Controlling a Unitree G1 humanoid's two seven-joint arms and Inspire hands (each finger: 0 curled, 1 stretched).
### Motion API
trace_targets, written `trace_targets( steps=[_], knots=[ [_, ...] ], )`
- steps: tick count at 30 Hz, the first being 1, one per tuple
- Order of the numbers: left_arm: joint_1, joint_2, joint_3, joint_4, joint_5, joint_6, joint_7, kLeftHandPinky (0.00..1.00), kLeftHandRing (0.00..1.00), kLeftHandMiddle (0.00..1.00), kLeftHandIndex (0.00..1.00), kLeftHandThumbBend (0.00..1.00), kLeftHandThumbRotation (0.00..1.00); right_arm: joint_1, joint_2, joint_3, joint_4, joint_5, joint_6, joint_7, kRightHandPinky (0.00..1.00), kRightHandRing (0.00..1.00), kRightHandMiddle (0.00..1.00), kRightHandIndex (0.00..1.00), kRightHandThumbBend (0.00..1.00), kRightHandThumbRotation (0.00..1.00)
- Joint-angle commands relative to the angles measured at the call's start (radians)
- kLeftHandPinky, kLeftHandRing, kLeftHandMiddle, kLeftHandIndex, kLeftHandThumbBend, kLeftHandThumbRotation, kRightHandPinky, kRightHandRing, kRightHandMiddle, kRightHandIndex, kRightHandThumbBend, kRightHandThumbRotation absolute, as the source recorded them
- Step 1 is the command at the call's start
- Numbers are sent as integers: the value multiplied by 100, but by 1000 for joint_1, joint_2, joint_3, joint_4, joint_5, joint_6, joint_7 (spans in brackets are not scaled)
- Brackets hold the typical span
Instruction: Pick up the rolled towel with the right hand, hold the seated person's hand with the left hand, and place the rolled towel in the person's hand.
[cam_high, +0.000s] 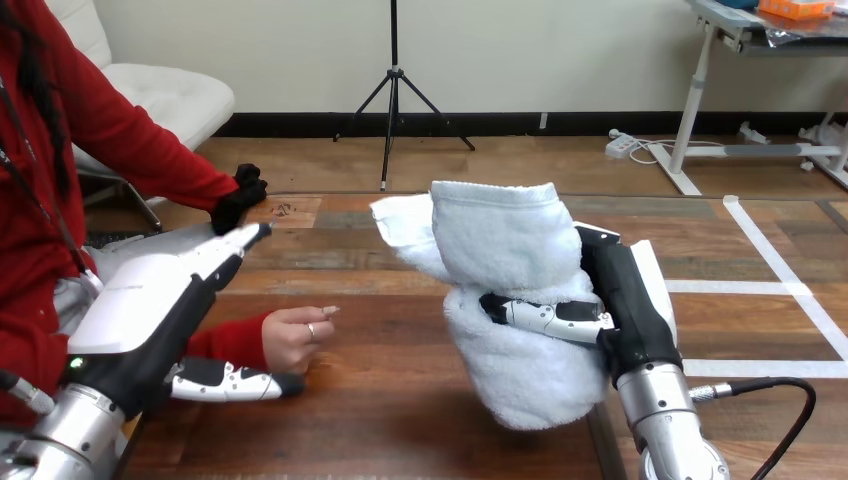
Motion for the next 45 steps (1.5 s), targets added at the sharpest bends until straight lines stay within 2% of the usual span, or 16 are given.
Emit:
trace_targets(
  steps=[1, 7, 16, 25, 35, 40, 45],
  knots=[
    [-94, 35, -23, 62, -8, -3, -15, 87, 92, 93, 95, 100, 45, -38, 20, -9, -113, 39, -25, 11, 30, 35, 48, 46, 79, 0],
    [-134, 47, -50, 139, 11, -2, -15, 87, 93, 93, 95, 100, 45, -20, 24, -10, -154, 50, -8, 19, 30, 35, 47, 46, 79, 0],
    [-202, 61, -94, 282, 37, -38, 19, 87, 93, 93, 95, 100, 46, 8, 32, -13, -217, 59, 13, 21, 30, 35, 47, 46, 79, 0],
    [-265, 70, -141, 411, 83, -57, 80, 89, 94, 94, 96, 100, 48, 29, 45, -17, -259, 82, 14, 29, 30, 35, 47, 46, 79, 0],
    [-319, 70, -194, 509, 119, -43, 129, 91, 95, 95, 96, 100, 49, 47, 56, -20, -291, 108, 16, 42, 29, 34, 46, 45, 78, 0],
    [-340, 70, -220, 548, 141, -43, 170, 90, 94, 94, 96, 100, 50, 55, 54, -18, -304, 111, 12, 45, 29, 34, 46, 45, 78, 0],
    [-360, 64, -246, 588, 159, -35, 219, 87, 90, 91, 94, 100, 50, 65, 58, -21, -317, 140, 10, 61, 29, 33, 46, 45, 77, 0]
  ],
)
